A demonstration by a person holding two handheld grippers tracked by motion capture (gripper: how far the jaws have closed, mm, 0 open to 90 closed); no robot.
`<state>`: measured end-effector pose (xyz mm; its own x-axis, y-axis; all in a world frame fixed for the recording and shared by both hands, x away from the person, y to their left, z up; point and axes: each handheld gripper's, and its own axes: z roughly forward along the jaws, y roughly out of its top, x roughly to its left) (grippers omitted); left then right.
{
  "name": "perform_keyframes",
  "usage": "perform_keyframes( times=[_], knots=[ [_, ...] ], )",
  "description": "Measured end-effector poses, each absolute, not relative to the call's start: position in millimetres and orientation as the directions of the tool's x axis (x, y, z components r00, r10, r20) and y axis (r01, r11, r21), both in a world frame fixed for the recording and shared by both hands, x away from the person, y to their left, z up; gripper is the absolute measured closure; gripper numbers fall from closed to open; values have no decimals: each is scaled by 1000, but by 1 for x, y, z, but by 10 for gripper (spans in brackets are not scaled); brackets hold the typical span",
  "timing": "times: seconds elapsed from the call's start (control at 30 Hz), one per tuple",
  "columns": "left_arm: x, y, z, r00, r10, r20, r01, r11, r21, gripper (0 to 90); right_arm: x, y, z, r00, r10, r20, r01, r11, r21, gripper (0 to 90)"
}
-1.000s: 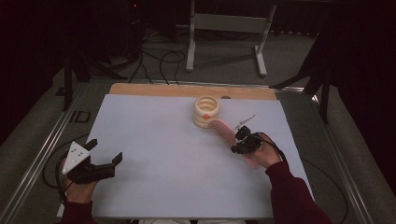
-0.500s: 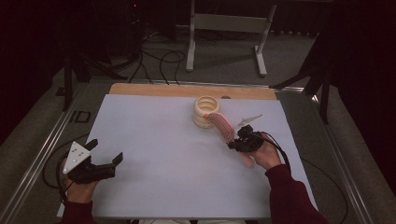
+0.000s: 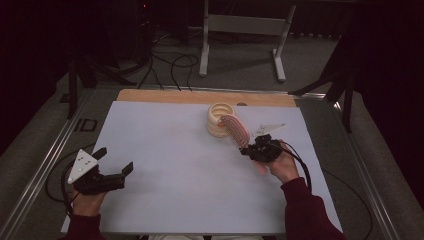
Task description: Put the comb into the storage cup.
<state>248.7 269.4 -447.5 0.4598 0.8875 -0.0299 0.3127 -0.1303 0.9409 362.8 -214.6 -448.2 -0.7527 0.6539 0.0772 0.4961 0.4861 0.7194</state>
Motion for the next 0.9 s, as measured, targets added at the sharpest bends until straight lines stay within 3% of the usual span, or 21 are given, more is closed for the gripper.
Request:
perform_keyframes(
  times=[0.6, 0.9],
  knots=[
    [277, 241, -431, 552, 833, -44, 325, -166, 931, 0, 360, -212, -438, -751, 655, 82, 432, 394, 811, 799],
    [295, 216, -414, 593, 805, -2, 307, -224, 925, 0, 359, -209, -435, -762, 643, 75, 402, 380, 833, 799]
  ],
)
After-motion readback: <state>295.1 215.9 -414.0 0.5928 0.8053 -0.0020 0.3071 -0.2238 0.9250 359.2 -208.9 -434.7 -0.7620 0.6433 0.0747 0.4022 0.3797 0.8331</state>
